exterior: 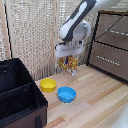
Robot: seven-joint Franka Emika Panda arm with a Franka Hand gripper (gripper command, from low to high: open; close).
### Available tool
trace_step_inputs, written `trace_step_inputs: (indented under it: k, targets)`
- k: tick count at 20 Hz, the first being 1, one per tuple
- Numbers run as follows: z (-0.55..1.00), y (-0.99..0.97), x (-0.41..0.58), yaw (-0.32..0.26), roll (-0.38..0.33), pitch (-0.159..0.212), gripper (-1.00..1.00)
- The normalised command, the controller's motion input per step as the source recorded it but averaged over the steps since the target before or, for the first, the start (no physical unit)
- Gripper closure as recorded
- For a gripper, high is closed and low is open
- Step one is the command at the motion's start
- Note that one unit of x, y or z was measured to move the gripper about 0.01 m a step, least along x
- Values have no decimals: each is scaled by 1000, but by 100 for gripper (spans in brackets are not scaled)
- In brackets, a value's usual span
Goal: Position your gripper near the granola bar, please. Lightly grip the granola bar with your gripping tool. Relocate your gripper along with the granola bar toward the leading division of the caddy with caution. Gently release the granola bar into the leading division of the caddy.
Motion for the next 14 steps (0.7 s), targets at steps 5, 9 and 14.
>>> trace_step_inputs:
  k: [5, 9, 14]
  targets:
    - [999, -31, 60, -243, 0, 25, 100]
    - [954, -6, -66, -302, 2, -1, 100]
    - [846, 75, -10, -315, 0, -45, 100]
